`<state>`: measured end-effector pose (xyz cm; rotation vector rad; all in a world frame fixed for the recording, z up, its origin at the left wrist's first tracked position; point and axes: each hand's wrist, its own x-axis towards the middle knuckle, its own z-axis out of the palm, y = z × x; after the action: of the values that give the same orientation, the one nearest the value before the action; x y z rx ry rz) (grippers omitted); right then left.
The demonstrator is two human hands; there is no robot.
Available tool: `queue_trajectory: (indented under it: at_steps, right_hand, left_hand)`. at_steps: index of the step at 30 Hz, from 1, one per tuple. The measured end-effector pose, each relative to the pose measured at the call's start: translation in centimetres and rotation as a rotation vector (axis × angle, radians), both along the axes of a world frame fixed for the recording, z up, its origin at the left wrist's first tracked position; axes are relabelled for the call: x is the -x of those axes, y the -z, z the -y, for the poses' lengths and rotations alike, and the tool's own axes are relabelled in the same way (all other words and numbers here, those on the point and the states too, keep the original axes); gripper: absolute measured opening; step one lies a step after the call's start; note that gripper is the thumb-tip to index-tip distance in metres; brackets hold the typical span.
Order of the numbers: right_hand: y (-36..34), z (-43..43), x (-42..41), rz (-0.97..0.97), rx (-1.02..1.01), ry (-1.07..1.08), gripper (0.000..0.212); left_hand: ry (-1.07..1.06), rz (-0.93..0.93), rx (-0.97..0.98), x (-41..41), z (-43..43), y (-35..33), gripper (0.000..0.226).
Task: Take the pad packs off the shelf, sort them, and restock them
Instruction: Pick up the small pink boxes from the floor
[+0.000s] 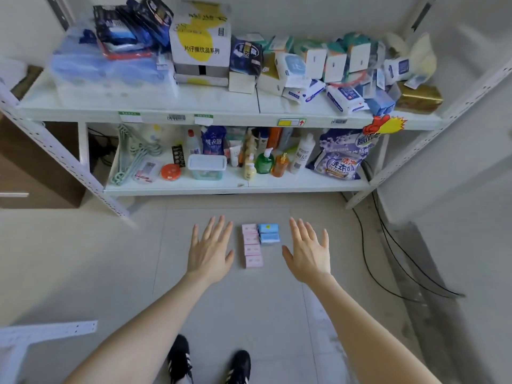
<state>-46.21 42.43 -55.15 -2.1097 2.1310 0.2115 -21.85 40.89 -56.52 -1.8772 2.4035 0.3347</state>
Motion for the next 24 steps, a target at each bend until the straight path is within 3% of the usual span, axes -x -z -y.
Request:
queue_trajectory:
  at_steps: [13, 24]
  right_hand:
    - [10.6, 3.9, 2.5, 0.045, -0.162, -0.016, 0.072]
    - [29.9, 8.3, 3.1, 0.119, -0.335, -0.050, 0.076]
  left_hand:
    - [0.037, 0.041, -0.113, 3.4, 5.6, 10.1, 0.069]
    - [0.120, 0.063, -0.216, 4.5, 13.4, 29.2, 0.069]
